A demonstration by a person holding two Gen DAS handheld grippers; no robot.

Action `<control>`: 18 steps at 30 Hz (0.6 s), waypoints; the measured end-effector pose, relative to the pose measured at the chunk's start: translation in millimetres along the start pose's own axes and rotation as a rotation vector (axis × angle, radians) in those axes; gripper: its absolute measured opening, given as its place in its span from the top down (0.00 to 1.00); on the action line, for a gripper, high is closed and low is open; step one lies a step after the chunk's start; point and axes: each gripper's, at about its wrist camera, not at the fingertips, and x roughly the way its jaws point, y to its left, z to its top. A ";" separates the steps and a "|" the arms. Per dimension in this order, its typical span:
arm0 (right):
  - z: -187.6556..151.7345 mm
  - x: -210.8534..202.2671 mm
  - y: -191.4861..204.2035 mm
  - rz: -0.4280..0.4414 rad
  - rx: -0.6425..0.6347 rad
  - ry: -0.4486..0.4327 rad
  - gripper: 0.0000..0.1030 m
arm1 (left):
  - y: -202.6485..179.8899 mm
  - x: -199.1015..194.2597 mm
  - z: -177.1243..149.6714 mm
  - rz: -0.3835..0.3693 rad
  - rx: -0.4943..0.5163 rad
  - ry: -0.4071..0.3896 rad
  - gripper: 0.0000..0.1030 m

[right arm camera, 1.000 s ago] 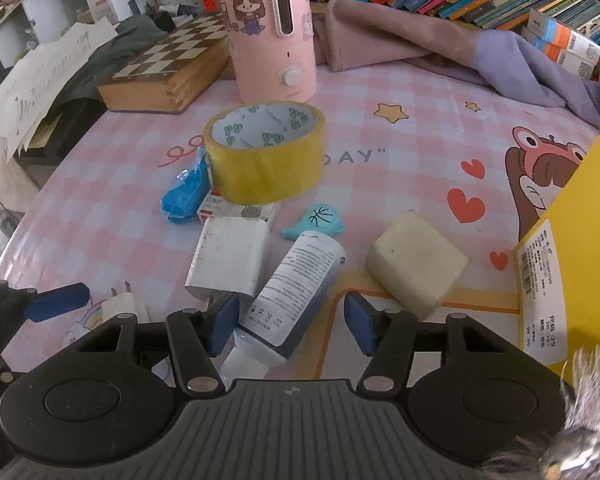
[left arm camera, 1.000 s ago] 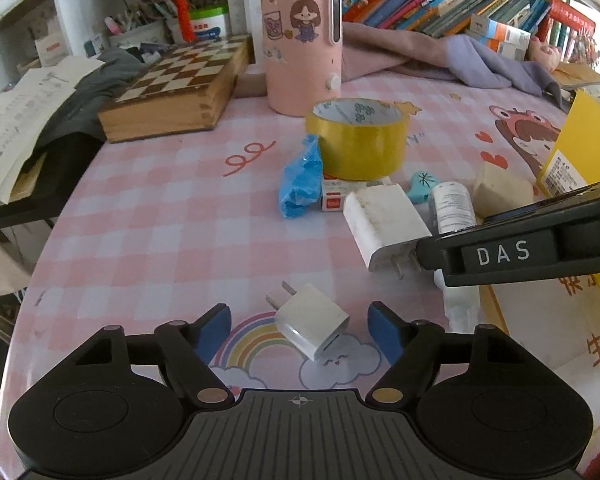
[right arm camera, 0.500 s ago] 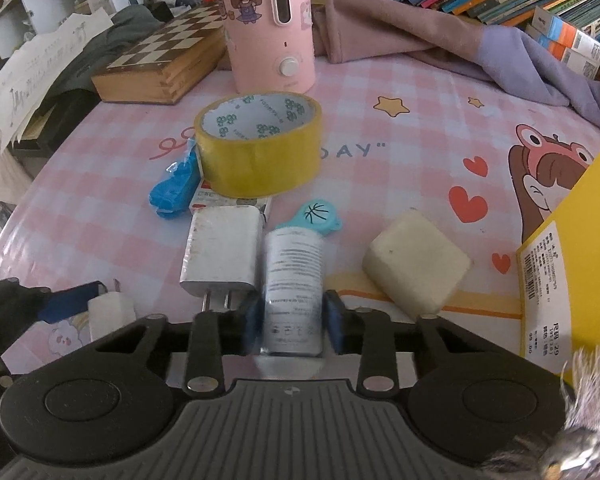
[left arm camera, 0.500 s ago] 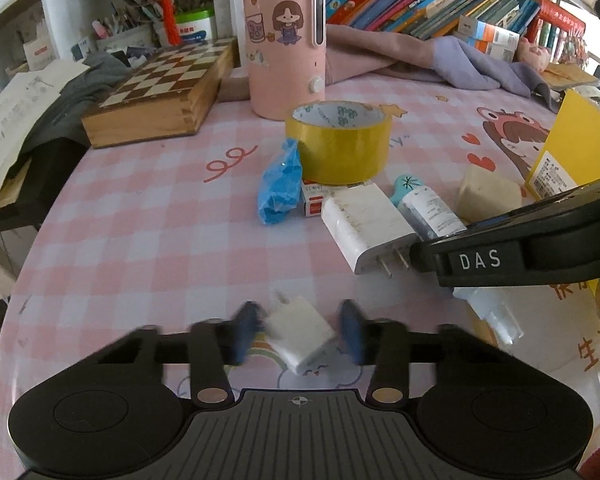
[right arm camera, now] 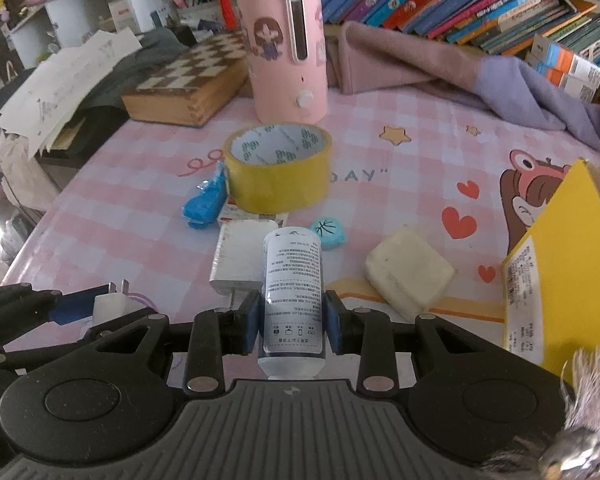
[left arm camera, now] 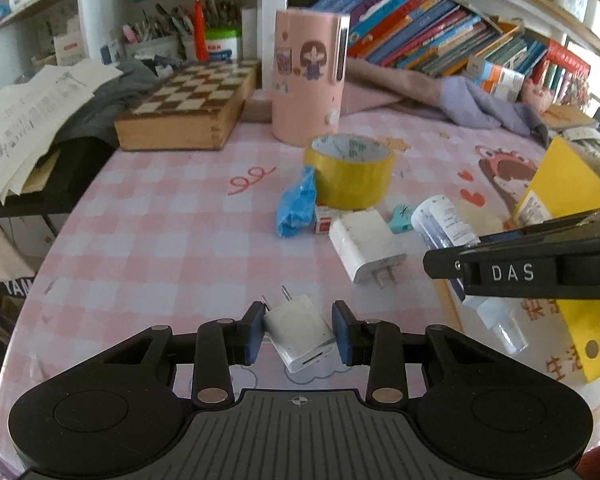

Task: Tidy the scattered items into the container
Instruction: 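Lift the spray bottle with the right gripper while the left lifts the charger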

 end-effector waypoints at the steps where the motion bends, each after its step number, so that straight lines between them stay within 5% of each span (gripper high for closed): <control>1: -1.2 -4.1 0.4 0.000 -0.002 -0.007 0.70 | -0.7 -4.5 0.0 -0.001 0.000 -0.009 0.66; 18: -41.6 -83.8 6.9 -0.004 0.001 -0.122 0.70 | -16.9 -93.6 -19.1 -0.035 0.023 -0.153 0.66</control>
